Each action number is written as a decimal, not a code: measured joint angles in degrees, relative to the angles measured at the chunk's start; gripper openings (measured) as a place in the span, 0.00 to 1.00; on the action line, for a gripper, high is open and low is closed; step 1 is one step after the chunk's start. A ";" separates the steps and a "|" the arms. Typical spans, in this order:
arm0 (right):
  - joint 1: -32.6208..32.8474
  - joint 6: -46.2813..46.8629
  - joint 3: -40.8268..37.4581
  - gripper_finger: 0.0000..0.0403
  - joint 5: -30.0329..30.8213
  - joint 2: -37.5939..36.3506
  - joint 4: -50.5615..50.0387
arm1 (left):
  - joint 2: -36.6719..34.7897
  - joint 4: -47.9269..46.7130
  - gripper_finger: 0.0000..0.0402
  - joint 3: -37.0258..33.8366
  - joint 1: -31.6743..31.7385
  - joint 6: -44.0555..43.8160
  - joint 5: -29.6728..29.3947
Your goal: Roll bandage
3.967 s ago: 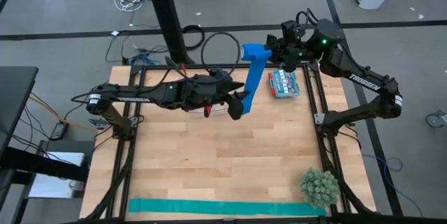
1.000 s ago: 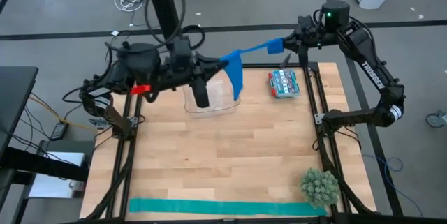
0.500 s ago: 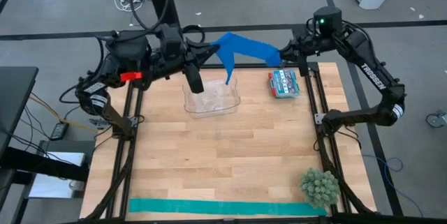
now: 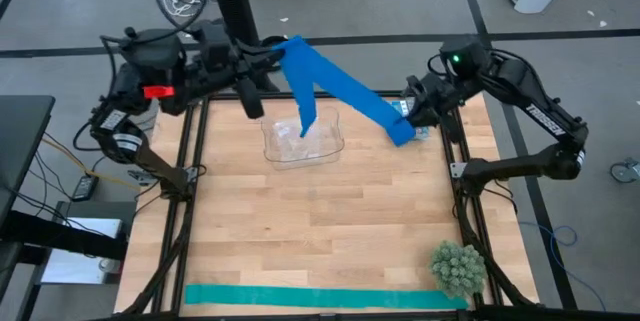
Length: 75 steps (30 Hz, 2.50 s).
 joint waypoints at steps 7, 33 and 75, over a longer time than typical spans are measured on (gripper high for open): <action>7.86 0.53 0.00 0.00 6.06 -4.47 0.35 | -2.73 -5.81 0.00 0.00 2.71 -0.22 -0.65; 25.08 8.04 0.00 0.00 9.13 -13.42 21.72 | -4.23 -13.06 0.00 0.00 6.13 -3.11 -0.82; 19.35 24.88 0.00 0.00 10.52 5.67 4.13 | -4.47 -10.99 0.00 0.00 5.96 0.15 3.09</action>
